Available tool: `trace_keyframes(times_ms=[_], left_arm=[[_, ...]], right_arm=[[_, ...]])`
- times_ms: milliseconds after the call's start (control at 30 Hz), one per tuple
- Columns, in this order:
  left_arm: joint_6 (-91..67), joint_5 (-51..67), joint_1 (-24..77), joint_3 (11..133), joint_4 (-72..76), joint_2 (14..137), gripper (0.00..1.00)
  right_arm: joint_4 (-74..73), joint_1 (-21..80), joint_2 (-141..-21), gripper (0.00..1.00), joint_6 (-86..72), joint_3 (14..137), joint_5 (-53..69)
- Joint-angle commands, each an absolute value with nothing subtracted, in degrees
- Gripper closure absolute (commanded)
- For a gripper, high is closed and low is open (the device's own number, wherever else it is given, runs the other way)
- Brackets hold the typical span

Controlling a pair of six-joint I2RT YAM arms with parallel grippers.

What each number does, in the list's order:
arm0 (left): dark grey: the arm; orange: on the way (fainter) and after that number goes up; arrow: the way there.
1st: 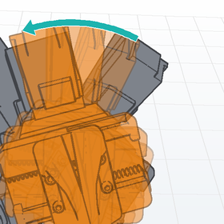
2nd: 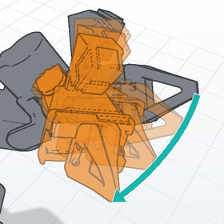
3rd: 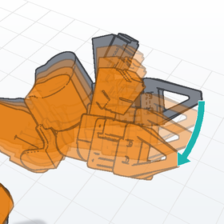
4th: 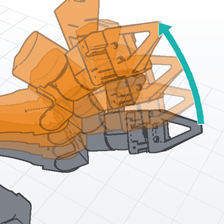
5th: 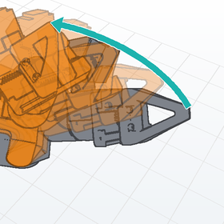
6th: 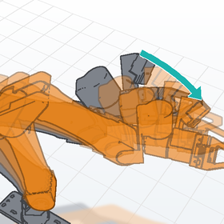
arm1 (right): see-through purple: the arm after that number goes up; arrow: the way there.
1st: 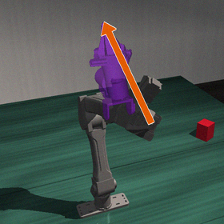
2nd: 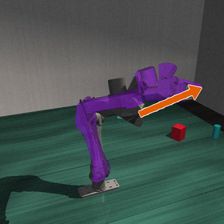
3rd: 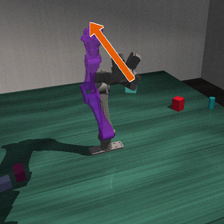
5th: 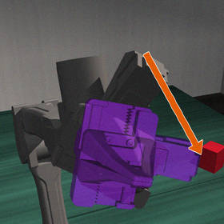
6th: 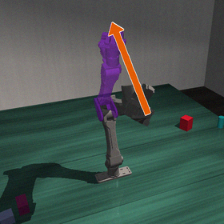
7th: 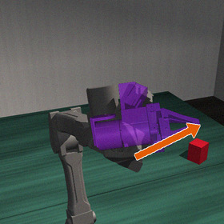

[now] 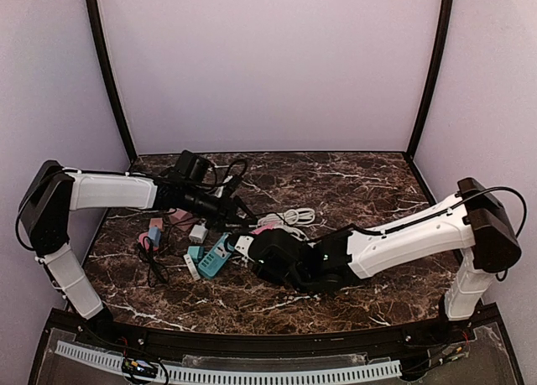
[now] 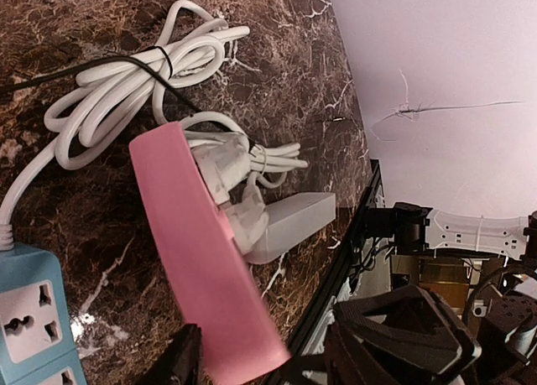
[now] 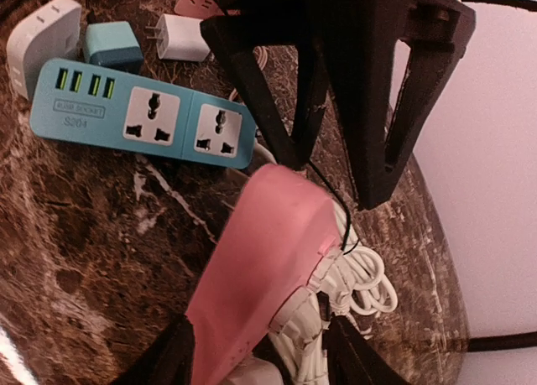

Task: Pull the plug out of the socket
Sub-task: Place the plug at the center of the board.

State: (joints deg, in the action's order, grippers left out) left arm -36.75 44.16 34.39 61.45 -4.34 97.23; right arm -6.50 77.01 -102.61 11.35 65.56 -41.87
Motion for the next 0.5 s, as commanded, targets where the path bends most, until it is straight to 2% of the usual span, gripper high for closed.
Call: trace_keyframes(times_ms=[0, 267, 467], left_arm=[[-35.11, 45.08, 35.42, 60.90, -3.43, 98.09, 0.53], [-33.16, 44.50, 35.77, 61.90, -5.18, 98.74, 0.53], [-27.28, 40.02, 35.77, 64.50, -11.48, 98.28, 0.40]], right_arm=[[-5.71, 78.19, -100.28, 0.38, 3.97, 66.71, -33.98], [-9.55, 76.50, -92.16, 0.19, -5.11, 65.09, -31.84], [-11.27, 68.99, -84.23, 0.15, -13.95, 61.62, -14.62]])
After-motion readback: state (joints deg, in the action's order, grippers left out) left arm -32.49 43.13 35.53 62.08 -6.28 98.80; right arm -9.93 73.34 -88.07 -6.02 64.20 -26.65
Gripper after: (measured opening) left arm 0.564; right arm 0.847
